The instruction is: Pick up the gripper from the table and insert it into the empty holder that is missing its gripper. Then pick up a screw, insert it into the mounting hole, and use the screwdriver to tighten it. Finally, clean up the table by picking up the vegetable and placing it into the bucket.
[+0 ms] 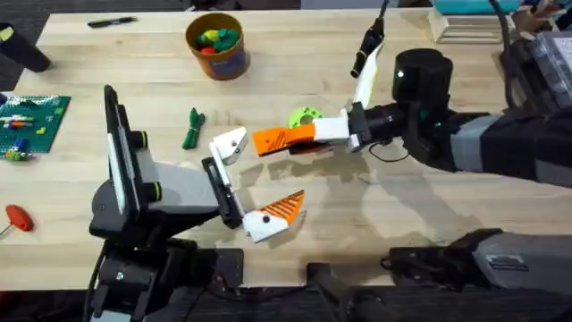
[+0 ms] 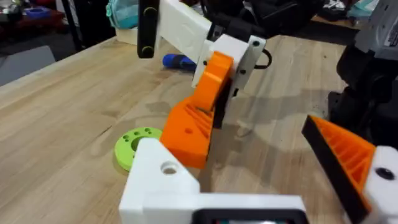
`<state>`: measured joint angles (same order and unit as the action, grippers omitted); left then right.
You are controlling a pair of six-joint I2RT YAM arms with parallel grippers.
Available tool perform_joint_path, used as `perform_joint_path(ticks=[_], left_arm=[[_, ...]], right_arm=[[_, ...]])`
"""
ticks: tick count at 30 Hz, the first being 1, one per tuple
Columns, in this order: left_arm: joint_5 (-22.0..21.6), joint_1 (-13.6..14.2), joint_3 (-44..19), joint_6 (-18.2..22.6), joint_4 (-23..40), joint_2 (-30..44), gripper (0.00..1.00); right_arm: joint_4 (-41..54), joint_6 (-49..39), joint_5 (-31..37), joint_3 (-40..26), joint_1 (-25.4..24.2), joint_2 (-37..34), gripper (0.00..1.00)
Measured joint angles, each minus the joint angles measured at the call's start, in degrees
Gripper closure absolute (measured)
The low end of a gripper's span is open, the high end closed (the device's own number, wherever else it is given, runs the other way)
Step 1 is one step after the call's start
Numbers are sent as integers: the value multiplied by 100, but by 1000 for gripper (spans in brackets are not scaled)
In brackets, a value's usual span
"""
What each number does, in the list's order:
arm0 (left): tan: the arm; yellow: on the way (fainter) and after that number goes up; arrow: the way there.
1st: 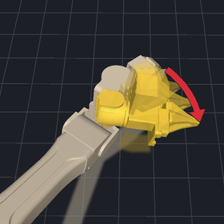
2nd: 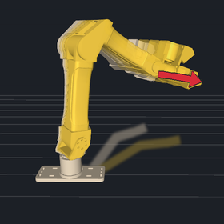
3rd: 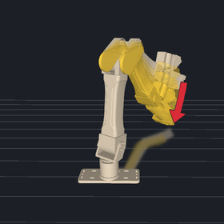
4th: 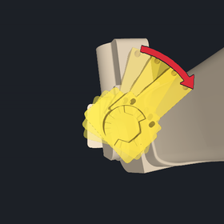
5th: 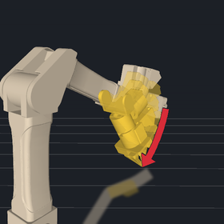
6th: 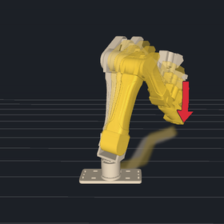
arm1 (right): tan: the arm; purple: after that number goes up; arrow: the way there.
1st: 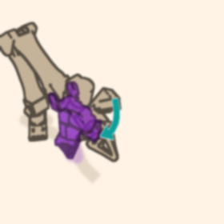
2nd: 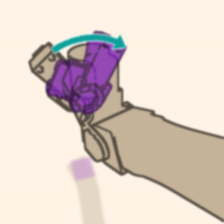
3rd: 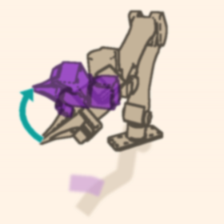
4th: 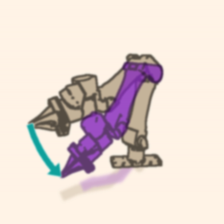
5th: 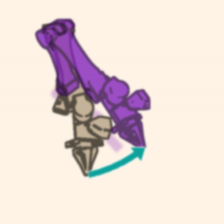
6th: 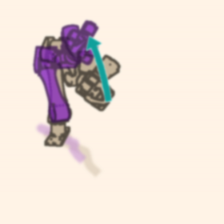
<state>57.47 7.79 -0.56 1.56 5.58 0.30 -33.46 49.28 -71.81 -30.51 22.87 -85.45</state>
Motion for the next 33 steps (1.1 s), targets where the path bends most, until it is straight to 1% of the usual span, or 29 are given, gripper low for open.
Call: perform_joint_path(ticks=[4,8,19,22,23,24,28,33], left_arm=[[0,0,0,0,0,0,15],[0,0,0,0,0,0,15],[0,0,0,0,0,0,15],[0,0,0,0,0,0,16],[2,0,0,0,0,2,15],[0,0,0,0,0,0,15],[0,0,0,0,0,0,15],[2,0,0,0,0,1,15]], right_arm=[[-326,712,-14,100,0,-1,997],[-384,1034,-107,104,8,0,997],[-395,1197,-158,106,225,-2,997],[-645,1252,-155,108,223,-2,997],[-1003,1361,-158,108,223,-2,997],[-1063,1393,-158,108,223,-2,997],[-1081,1493,-158,108,223,-26,997],[-1114,1508,-151,108,235,-282,997]])
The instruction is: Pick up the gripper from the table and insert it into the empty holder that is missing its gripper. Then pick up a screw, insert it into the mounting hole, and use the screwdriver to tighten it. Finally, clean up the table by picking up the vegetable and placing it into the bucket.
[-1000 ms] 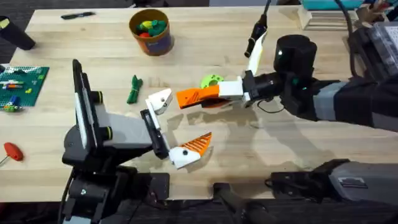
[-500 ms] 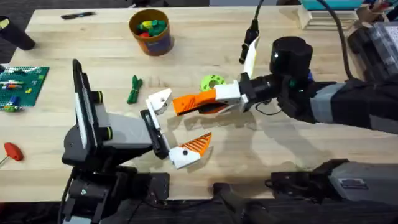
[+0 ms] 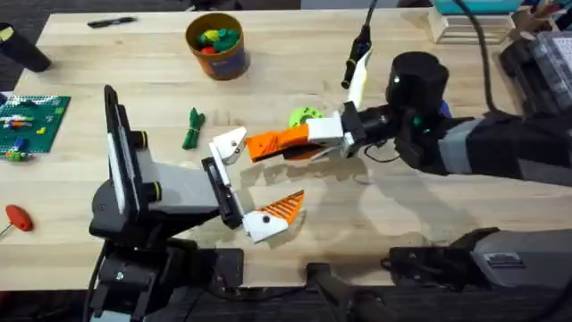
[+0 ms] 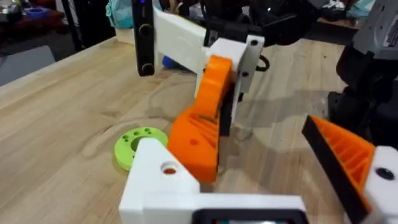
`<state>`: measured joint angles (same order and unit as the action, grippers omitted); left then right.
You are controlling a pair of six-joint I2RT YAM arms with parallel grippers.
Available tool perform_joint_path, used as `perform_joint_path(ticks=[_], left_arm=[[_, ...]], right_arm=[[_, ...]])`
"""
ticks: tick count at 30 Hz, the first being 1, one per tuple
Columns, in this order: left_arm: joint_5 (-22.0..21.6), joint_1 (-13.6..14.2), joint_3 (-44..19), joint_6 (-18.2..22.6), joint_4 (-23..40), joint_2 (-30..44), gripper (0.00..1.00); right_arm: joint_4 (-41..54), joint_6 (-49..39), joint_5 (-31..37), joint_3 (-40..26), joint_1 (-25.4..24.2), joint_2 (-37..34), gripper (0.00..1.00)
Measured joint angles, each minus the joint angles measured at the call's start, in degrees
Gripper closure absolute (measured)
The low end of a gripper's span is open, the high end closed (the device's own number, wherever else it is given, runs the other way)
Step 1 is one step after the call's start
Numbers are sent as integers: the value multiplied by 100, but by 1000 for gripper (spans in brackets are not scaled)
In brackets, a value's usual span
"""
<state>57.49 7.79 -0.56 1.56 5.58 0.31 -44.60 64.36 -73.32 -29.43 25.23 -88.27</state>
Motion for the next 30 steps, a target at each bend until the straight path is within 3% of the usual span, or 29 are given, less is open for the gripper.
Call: perform_joint_path(ticks=[13,30], left_arm=[[-2,-6,0,20,0,-2,15],[16,-6,0,27,7,1,15]], right_arm=[[-684,52,-4,4,64,-135,997],[-731,57,-4,4,150,-317,997]])
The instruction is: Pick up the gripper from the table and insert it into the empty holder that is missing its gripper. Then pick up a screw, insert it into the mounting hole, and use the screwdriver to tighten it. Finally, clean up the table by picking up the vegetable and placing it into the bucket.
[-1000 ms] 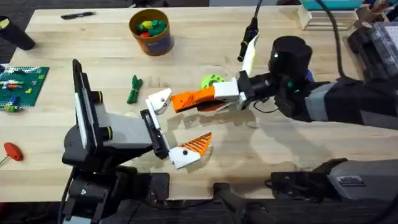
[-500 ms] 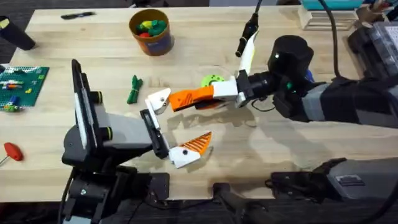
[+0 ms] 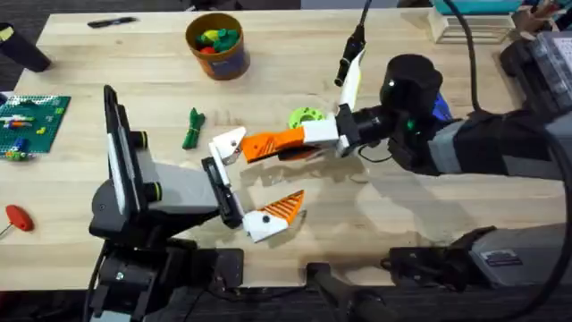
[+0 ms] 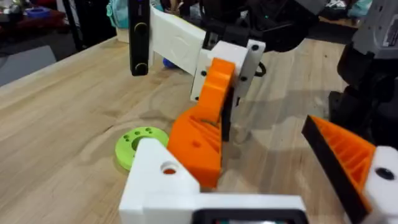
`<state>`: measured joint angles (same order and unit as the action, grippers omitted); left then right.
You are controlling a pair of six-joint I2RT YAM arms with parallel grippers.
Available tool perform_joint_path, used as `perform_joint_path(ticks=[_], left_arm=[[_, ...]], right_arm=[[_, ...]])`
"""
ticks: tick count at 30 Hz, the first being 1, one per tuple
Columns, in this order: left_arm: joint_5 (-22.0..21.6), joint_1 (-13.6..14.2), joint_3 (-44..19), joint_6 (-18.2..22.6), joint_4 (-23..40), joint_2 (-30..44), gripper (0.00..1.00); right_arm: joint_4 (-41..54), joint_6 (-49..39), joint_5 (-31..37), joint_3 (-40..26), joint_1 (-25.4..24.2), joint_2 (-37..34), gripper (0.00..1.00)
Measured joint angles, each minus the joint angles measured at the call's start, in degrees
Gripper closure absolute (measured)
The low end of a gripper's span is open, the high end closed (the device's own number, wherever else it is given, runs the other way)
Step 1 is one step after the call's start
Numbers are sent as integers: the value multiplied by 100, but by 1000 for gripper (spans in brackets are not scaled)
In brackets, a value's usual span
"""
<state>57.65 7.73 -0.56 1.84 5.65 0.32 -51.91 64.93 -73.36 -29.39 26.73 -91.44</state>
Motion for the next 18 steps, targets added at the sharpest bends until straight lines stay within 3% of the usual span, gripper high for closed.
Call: perform_joint_path(ticks=[18], left_arm=[[416,0,0,-12,64,0,15]], right_arm=[[124,-107,164,-278,323,-159,997]])
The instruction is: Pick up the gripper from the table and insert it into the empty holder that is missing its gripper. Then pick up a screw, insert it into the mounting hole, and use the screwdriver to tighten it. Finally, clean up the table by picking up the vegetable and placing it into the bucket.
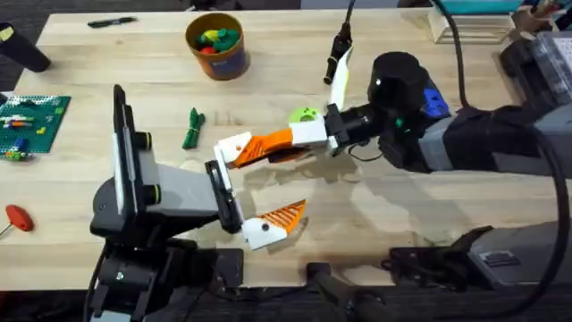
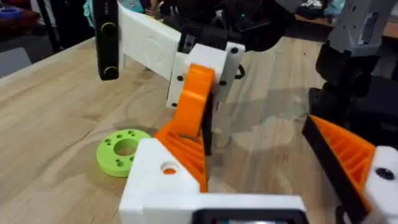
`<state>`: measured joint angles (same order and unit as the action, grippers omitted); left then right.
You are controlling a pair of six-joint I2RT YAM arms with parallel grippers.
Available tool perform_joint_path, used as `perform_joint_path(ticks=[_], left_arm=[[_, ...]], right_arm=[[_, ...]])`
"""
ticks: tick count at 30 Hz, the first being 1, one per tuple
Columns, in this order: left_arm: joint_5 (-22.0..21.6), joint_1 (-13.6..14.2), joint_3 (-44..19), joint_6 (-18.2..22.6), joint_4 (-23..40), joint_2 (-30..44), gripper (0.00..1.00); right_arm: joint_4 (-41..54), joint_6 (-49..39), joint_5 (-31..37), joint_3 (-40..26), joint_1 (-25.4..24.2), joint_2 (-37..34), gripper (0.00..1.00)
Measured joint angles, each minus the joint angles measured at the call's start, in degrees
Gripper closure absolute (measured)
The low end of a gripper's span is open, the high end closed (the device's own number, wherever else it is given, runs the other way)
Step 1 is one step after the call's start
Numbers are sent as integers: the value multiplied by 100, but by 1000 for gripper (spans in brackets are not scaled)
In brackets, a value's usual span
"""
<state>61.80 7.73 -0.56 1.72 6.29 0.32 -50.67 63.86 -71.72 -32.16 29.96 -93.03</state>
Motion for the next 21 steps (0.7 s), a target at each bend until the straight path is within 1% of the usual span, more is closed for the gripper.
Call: perform_joint_path(ticks=[3,13,17,18,19,21], left_arm=[[63,0,0,0,13,-2,16],[35,-27,0,0,11,0,15],[-124,-102,0,-11,-5,0,15],[-291,-157,0,-28,-23,-1,15],[-408,-178,0,-31,-33,0,15],[-428,-177,-2,-27,-33,-2,15]], right_arm=[[9,-2,109,-15,28,0,997],[65,-90,308,-108,169,-14,997],[65,-90,279,-365,238,-281,997],[57,-90,164,-655,256,-558,997],[61,-90,104,-823,266,-694,997],[68,-91,93,-841,266,-700,997]])
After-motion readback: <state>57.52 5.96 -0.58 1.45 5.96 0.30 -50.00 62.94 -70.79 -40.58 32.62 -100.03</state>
